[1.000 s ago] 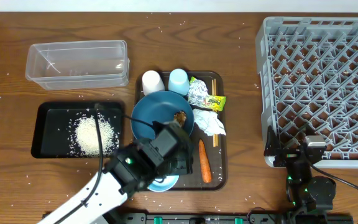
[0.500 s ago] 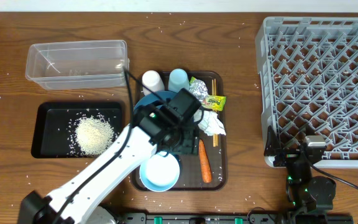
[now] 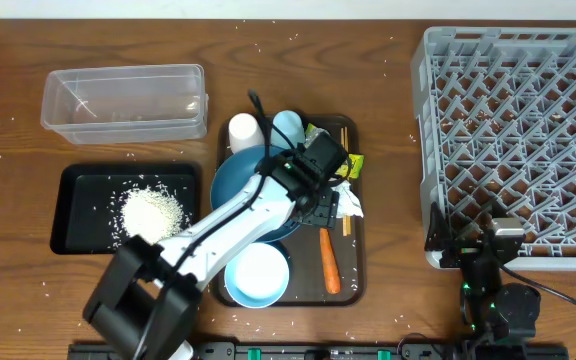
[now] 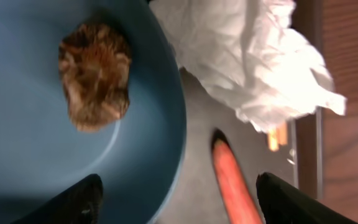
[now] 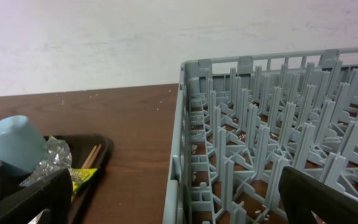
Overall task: Sort waste into correct bins and load items into the dishwasher rack
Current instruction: 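Reach the left gripper to the teal plate and grasp its rim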
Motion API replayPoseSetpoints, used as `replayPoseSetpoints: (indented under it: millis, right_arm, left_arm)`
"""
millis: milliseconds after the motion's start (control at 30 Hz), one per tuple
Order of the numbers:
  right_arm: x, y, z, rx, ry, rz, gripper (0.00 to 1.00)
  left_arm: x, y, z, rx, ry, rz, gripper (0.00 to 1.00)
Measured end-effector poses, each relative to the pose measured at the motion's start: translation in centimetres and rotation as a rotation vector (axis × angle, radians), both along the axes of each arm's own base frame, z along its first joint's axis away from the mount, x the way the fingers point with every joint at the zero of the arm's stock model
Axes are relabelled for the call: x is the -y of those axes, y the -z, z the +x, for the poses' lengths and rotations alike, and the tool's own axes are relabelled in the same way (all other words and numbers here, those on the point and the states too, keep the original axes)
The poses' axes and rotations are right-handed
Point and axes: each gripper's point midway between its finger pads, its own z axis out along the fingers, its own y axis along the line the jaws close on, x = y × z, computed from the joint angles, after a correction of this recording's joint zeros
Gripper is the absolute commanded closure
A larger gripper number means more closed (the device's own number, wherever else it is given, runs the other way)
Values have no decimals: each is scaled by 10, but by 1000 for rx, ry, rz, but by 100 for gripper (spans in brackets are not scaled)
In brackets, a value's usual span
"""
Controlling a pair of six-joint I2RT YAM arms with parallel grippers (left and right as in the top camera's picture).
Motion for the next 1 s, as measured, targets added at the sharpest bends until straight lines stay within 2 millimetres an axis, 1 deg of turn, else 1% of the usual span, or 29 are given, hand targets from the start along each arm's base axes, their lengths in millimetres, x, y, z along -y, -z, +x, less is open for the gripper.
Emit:
replayPoseSetpoints:
  millis: [133,167,233,333,467,600,833,933,1000]
  right_arm:
    - [0,0,0,0,0,0,1]
    - [0,0,0,0,0,0,1]
    - [0,0,0,0,0,0,1]
    - [0,0,0,0,0,0,1]
    - [0,0,0,0,0,0,1]
    - [0,0,0,0,0,0,1]
    - [0,0,0,0,0,0,1]
    - [0,0,0,0,0,0,1]
    - [0,0,0,0,0,0,1]
  left_arm:
    - [-7,11,7,22,3,62,23]
    - [-9,13,8,26,2,76,29]
    - [-11,16,10,30,0,93,34]
    - [-12,18,12,41,10,108,35]
    - [-2,18,15,75,26,95,35]
    - [3,18,11,87,45,101,35]
    - [-2,23,8,85,45,123,36]
    - [-5,27,6,77,40,130,40]
    - [-7,31,3,72,31,135,41]
